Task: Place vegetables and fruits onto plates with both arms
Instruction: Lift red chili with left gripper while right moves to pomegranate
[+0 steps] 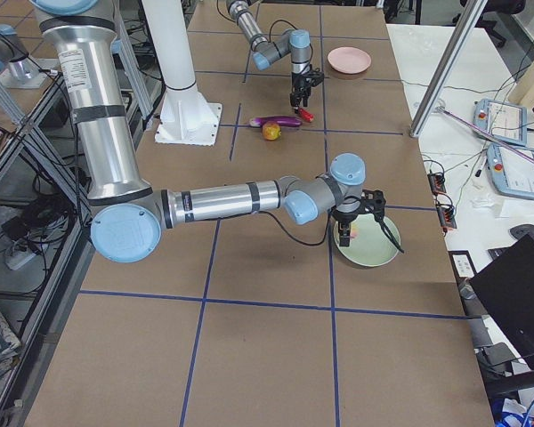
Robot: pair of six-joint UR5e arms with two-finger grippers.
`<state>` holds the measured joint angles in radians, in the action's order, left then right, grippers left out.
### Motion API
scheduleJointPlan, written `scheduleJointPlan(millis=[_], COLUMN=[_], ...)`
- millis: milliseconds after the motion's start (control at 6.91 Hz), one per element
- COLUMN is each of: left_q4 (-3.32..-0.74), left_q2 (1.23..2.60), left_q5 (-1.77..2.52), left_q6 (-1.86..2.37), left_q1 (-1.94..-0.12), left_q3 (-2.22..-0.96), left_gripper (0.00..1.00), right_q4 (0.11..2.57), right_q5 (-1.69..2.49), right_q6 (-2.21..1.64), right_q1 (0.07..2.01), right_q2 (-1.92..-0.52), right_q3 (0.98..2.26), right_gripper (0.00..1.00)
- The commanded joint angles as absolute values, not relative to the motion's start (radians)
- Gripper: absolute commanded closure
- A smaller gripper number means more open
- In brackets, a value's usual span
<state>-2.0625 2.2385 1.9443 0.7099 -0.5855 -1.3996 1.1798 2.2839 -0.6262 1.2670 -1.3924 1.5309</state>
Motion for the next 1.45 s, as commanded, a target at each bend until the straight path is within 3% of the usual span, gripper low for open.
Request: scheduleJointPlan(millis=[0,145,289,724,1013,1303], left_q4=[-2.106,-2.108,-2.111,-2.099,-2.106,-2.094], left_q2=[2.249,2.249,2.247,2.243,2.203,2.107], left_q5=[1.941,1.942,1.942,1.956,2.104,2.112], left_q6=[0.709,0.707,0.709,0.730,0.730,0.733], left_q1=[-0.583,-0.584,-0.597,-0.676,-0.834,-0.981], left_q3=[-1.353,-1.354,-1.359,-1.385,-1.399,-1.391], left_gripper=[0.37,0.82,1.00,1.00,1.00,1.00], right_q4=[1.180,1.181,1.180,1.170,1.170,1.189], right_q5=[2.296,2.309,2.333,2.353,2.260,2.099], right_q6=[-0.629,-0.630,-0.632,-0.873,-1.183,-1.506], right_q1=[1.267,1.266,1.266,1.149,0.955,0.730], right_q2=[-1.434,-1.439,-1.450,-1.450,-1.437,-1.309], right_q3=[1.583,1.604,1.623,1.738,1.883,1.933], right_gripper=[0.00,0.00,0.00,0.00,0.00,0.00])
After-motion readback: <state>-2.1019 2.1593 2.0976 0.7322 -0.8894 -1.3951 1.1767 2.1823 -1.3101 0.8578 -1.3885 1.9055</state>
